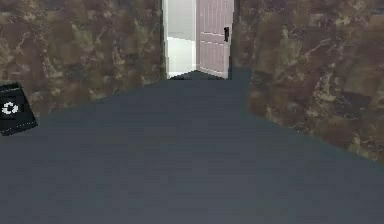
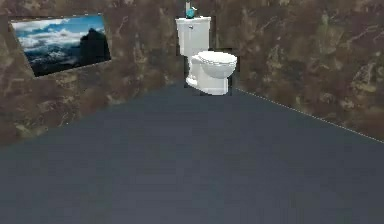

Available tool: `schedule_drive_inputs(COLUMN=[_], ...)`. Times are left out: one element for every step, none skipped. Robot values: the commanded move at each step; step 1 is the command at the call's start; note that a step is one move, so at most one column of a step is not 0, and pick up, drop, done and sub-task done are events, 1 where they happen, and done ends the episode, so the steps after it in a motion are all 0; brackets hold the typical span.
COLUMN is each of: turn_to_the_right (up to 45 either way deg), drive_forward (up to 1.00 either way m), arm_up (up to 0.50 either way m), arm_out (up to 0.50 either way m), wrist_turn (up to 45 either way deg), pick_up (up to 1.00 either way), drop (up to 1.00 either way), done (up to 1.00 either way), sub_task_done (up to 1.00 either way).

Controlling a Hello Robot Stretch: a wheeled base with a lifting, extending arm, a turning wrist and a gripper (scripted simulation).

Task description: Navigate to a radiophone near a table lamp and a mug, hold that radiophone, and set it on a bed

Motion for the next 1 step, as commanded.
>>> schedule_drive_inputs(turn_to_the_right=[0.0], drive_forward=[1.00], arm_up=[0.00], arm_out=[0.00], wrist_turn=[0.0], pick_up=[0.00], drop=[0.00], done=[0.00], sub_task_done=[0.00])
